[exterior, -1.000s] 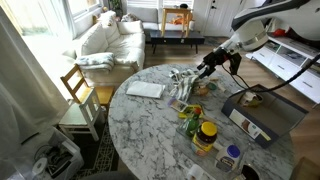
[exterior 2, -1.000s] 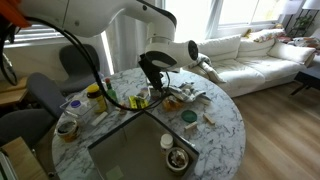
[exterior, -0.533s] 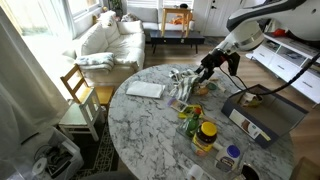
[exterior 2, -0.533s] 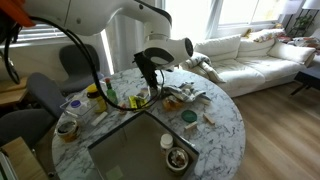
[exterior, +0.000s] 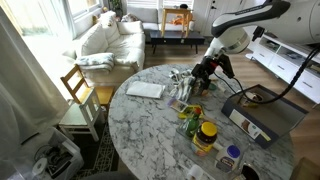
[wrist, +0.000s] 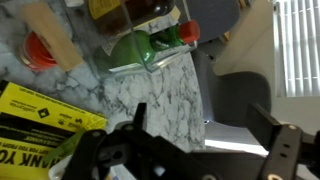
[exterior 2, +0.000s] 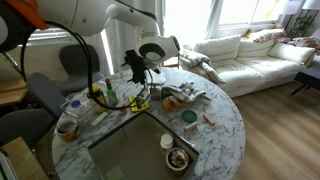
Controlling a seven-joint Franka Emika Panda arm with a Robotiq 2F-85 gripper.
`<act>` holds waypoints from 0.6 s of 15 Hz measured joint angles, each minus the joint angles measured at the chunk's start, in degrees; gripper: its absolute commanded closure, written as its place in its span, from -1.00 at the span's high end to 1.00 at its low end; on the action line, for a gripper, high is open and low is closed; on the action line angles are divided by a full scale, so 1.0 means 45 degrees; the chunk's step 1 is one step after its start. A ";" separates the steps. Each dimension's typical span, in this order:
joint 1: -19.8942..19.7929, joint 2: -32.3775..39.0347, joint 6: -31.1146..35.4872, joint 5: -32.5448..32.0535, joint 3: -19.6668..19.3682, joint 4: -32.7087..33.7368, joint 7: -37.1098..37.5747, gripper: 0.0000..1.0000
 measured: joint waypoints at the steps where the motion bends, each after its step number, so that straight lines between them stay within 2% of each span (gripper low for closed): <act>1: 0.0078 0.0112 0.0216 -0.0331 -0.0011 0.0029 0.0298 1.00; 6: 0.0476 0.0401 0.2040 -0.2223 -0.0010 0.0087 0.0861 1.00; 9: 0.0601 0.0400 0.2242 -0.2436 -0.0010 0.0158 0.0861 1.00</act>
